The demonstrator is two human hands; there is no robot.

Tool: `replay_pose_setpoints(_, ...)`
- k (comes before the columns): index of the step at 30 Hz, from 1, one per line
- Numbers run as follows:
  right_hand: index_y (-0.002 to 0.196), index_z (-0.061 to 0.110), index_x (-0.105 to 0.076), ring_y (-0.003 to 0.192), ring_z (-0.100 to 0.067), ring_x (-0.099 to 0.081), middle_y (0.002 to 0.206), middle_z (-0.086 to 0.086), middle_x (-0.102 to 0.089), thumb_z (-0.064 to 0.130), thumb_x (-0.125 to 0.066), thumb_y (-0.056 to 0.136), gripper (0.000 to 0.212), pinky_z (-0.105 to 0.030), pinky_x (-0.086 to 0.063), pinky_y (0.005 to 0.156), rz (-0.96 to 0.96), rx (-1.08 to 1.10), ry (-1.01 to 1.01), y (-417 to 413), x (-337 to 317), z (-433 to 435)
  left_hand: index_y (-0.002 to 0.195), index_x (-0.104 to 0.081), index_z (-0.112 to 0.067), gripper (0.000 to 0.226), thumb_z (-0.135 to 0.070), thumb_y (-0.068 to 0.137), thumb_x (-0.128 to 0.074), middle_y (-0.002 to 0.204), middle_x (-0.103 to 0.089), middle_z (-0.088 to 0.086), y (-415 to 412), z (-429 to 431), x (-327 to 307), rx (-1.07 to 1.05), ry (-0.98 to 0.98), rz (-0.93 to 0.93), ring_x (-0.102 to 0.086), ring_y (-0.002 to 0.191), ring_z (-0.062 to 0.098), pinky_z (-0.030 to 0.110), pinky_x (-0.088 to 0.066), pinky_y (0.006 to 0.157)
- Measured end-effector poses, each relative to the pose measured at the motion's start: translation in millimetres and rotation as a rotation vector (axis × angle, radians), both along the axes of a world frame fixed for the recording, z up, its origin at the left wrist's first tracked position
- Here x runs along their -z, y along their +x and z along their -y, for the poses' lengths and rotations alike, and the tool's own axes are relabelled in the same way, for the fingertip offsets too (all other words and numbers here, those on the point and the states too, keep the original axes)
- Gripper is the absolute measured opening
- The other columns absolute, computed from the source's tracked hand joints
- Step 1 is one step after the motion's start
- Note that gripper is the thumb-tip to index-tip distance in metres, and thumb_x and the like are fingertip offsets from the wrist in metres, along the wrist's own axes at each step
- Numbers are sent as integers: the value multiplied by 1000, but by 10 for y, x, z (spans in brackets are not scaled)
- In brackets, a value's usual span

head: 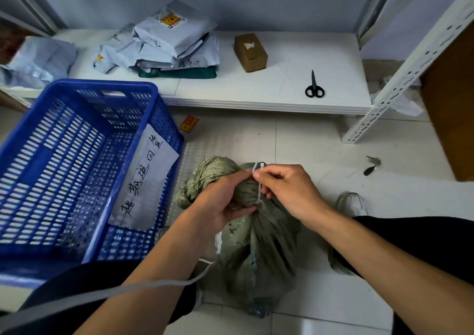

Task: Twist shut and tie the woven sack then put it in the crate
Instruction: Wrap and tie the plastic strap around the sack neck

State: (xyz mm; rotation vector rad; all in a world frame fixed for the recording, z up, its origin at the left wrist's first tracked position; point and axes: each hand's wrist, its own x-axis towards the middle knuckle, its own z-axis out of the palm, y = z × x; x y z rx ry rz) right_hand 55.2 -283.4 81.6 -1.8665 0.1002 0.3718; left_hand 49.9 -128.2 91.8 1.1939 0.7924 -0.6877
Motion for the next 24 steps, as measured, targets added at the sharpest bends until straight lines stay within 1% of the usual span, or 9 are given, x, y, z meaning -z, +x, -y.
replay_pose_setpoints(4,90,5,-77,60,-10,-58,68,-2,-65,17,-59,101,25,-19,-50,63,-164,29,134,18,-24,17,106,-77,-12,34,-40,87,-78,99,-80,10,-12,7,-18,14,-6,26,-76,100,23,34,-65,71)
replay_pose_setpoints(6,90,2,-75,63,-10,-60,72,-4,-67,15,-54,103,28,-17,-52,64,-227,44,193,32,-47,18,97,-80,-12,28,-38,86,-78,97,-81,9,-12,10,-15,-15,-13,26,-76,99,23,36,-65,74)
replay_pose_setpoints(9,94,2,-76,66,-10,-62,73,-4,-68,14,-54,103,26,-20,-54,70,-239,53,228,40,-68,18,81,-83,-15,23,-36,89,-76,92,-81,7,-10,21,-18,-31,-38,28,-76,99,22,35,-65,74)
replay_pose_setpoints(11,91,4,-77,67,-10,-61,70,-2,-66,15,-56,102,26,-20,-53,70,-216,65,213,32,-68,10,88,-83,-14,23,-36,88,-77,93,-81,8,-5,32,-12,-37,-38,29,-76,98,22,34,-65,72)
replay_pose_setpoints(14,90,8,-78,61,-8,-55,65,3,-61,17,-58,100,24,-14,-48,60,-179,99,138,11,-89,18,108,-76,-8,35,-34,85,-80,100,-80,13,18,15,-23,-115,-34,8,-77,94,25,34,-66,66)
replay_pose_setpoints(16,94,7,-76,60,-12,-56,65,-2,-62,16,-54,102,25,-18,-50,58,-207,97,175,17,-116,37,109,-75,-8,36,-33,85,-81,101,-78,14,48,-15,-41,-170,-34,2,-77,92,26,33,-65,60)
replay_pose_setpoints(18,101,5,-74,61,-17,-60,67,-7,-66,16,-51,103,26,-24,-54,60,-267,56,283,19,-147,54,111,-74,-8,36,-33,85,-80,102,-77,15,73,-41,-44,-202,-30,15,-76,91,26,32,-64,58)
replay_pose_setpoints(21,108,3,-71,65,-20,-65,77,-13,-72,21,-53,104,26,-30,-57,67,-336,7,396,15,-182,66,113,-73,-8,40,-34,84,-80,106,-78,16,91,-48,-11,-226,-41,37,-78,91,26,34,-65,66)
replay_pose_setpoints(24,104,2,-67,67,-21,-67,83,-16,-74,24,-55,102,25,-31,-58,69,-361,14,428,4,-192,77,114,-72,-7,42,-34,83,-81,104,-79,15,111,-59,2,-264,-73,44,-78,89,26,36,-65,69)
